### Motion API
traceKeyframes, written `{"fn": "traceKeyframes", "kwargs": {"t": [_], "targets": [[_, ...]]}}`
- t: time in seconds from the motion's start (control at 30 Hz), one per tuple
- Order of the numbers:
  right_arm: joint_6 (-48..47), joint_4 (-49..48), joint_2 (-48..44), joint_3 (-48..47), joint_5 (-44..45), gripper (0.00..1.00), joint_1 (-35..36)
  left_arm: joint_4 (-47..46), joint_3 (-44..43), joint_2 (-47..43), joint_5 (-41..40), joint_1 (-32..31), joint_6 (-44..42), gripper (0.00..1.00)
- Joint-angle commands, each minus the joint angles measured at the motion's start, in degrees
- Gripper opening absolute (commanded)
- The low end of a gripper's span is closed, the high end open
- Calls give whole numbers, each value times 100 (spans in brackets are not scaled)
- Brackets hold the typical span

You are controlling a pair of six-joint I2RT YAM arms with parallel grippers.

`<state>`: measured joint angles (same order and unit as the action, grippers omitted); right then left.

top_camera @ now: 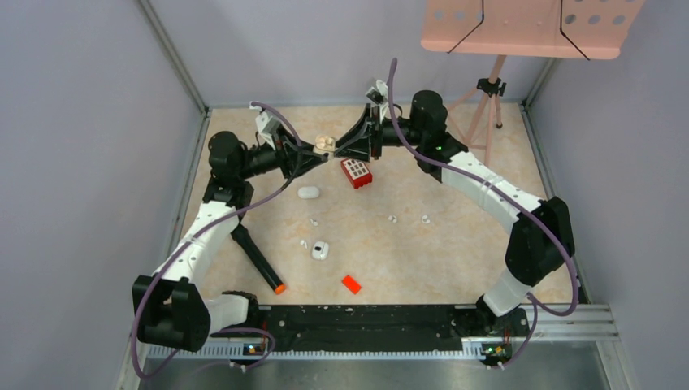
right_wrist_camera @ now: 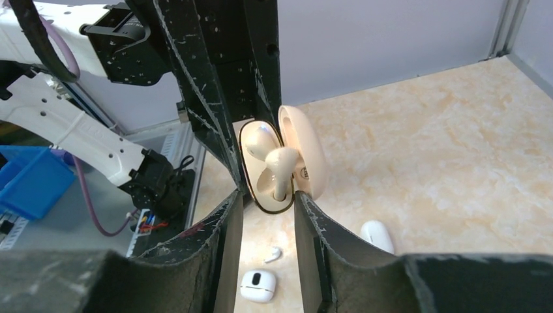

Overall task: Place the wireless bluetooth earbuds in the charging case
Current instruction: Place the earbud in the charging case.

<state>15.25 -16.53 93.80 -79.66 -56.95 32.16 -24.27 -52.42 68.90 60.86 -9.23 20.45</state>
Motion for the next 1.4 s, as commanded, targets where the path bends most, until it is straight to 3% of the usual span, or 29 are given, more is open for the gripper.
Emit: {"fn": "traceKeyframes", "kwargs": {"t": [0.0, 0.2, 0.4, 0.53, 0.67, 0.83, 1.03, 1.2, 1.37], "targets": [[-155, 181, -242, -109, -145, 36, -16, -561, -39, -132, 2, 1, -14, 0], [-161, 154, -222, -161, -162, 39, -17, -587, -41, -136, 12, 1, -7, 0], [-575, 832, -358, -398, -157, 40, -161, -702, -8, -186, 61, 5, -10, 0], [-1164, 2048, -453, -915, -223, 42, -304, -1208, 20, -241, 67, -10, 196, 0], [-2763, 4392, -515, -1595, -9, 43, -385, -2325, 317, -148, -418, -61, 662, 0], [-3440, 5676, -460, -2147, 550, 44, -503, -3322, 336, -128, -821, -255, 1278, 0], [-3592, 5993, -314, -2435, 1006, 44, -728, -4010, -338, 513, -1169, -749, 1390, 0], [-3581, 5995, -310, -2652, 1134, 45, -767, -3846, -635, 215, -1238, -791, 1543, 0], [-3362, 5729, -388, -2320, 1296, 45, -769, -3975, -1079, 628, -1316, -954, 1221, 0]]}}
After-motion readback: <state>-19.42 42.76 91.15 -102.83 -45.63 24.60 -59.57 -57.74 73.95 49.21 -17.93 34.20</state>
